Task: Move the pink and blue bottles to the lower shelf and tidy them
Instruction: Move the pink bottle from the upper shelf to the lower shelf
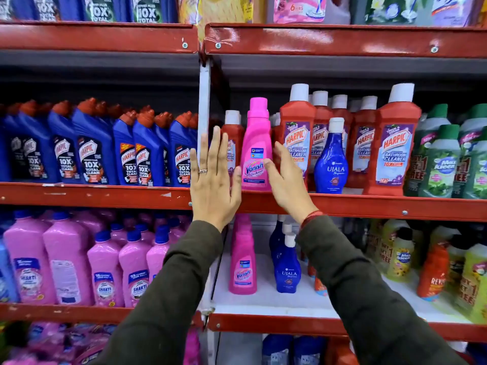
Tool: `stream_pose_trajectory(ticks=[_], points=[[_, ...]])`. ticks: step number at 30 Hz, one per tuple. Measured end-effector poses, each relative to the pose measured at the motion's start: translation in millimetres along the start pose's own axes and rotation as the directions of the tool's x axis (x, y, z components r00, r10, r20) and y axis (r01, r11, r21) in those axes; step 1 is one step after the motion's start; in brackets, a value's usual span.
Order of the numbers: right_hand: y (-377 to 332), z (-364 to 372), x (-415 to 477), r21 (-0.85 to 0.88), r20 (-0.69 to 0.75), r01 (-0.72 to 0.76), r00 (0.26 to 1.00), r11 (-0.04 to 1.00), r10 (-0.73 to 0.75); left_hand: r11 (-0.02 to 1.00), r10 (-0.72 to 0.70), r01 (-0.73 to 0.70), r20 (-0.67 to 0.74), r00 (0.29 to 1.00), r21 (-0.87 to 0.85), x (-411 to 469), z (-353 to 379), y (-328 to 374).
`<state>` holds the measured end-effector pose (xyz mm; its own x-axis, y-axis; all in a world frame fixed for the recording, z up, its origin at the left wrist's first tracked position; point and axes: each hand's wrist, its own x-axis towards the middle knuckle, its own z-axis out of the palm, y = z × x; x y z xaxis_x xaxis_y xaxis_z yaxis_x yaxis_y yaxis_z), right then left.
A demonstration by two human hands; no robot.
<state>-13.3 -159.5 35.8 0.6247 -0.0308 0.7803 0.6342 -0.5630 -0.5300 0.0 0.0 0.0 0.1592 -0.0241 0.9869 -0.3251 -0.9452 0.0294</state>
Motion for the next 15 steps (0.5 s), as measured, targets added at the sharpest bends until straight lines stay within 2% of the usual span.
stream_pose_trajectory(ticks=[2,5,15], points=[[2,1,6,0.030,0.087,-0.075,0.994,0.997,0.072,1.000,-0.031,0.031,0.030,0.999,-0.004,-8,3,-8],[7,1,12,0.024,0.146,-0.108,0.984,0.994,0.104,0.999,-0.044,0.046,0.085,0.995,-0.027,-30,17,-20],[8,3,16,0.239,0.161,-0.249,0.963,0.939,0.215,0.999,-0.007,0.004,0.099,0.995,0.036,-41,35,-34]])
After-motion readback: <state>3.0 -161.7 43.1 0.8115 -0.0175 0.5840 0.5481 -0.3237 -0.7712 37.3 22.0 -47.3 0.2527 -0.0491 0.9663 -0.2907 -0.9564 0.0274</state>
